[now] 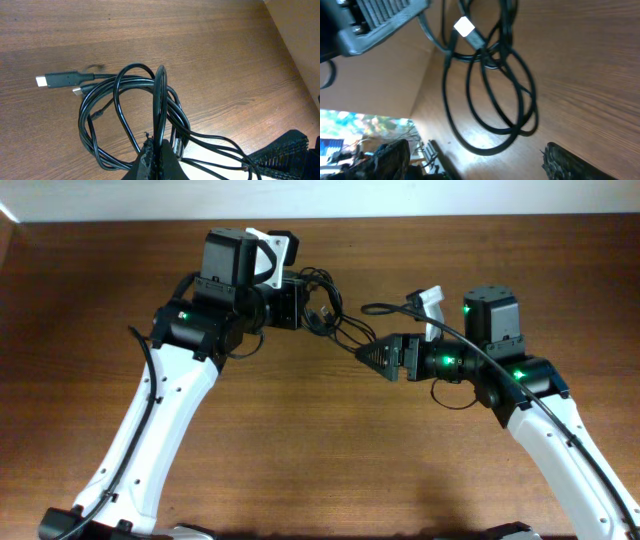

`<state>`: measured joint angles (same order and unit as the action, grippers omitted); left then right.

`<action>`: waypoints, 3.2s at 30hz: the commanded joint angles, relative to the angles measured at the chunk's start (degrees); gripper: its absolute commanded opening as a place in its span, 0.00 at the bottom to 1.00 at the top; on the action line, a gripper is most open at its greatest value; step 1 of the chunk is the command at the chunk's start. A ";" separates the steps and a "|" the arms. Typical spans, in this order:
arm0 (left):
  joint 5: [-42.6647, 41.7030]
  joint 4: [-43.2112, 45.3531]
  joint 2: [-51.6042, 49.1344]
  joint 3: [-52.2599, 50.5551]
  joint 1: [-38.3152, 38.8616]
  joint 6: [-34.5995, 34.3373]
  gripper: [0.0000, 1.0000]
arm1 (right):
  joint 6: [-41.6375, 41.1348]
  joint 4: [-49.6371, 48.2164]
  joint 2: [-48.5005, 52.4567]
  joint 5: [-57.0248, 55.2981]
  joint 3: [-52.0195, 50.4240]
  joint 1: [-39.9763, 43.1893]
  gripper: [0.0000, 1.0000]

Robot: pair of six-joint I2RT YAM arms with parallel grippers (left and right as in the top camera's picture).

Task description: Untangle cables

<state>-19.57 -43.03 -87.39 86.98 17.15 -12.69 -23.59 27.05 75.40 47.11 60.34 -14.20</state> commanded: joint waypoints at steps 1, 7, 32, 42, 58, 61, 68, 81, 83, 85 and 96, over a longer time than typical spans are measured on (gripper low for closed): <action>-1.22 0.09 1.60 1.25 0.11 0.37 0.00 | 0.57 0.24 0.09 -4.26 0.70 -0.42 0.85; -8.76 0.11 1.60 1.25 0.13 0.35 0.00 | 0.59 0.20 0.11 -6.54 0.70 -0.42 0.85; 22.62 -6.03 1.60 1.25 0.07 9.97 0.00 | 0.63 0.17 0.09 -0.50 0.70 -0.42 0.04; 23.91 -6.78 1.60 1.25 0.07 9.94 0.11 | 0.66 0.17 0.09 0.74 0.70 -0.42 0.04; 2.21 -8.31 1.60 1.25 0.07 29.20 0.99 | 19.15 0.17 0.09 14.10 0.70 -0.42 0.04; -2.78 -9.84 1.49 1.25 0.07 33.81 0.99 | 25.18 0.20 0.09 20.09 0.70 -0.42 0.04; -10.38 -17.66 1.11 1.25 0.07 44.74 0.98 | 30.51 -0.26 0.09 21.51 0.70 -0.42 0.04; -12.15 -19.80 1.11 1.25 0.07 52.28 0.99 | 34.25 -0.28 0.09 29.77 0.70 -0.42 0.04; -12.15 -19.82 1.11 1.25 0.07 52.68 1.00 | 35.39 -0.26 0.09 30.95 0.70 -0.42 0.04; -12.22 -19.89 1.11 1.25 0.07 52.68 0.91 | 35.39 -0.28 0.09 30.93 0.70 -0.42 0.04; -9.29 -20.50 -2.10 1.22 0.07 52.68 0.61 | 35.39 -1.09 0.09 33.53 0.70 -0.42 0.04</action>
<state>-29.56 -63.44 -87.77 87.22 17.45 39.59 10.72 26.50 75.40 77.60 60.34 -14.35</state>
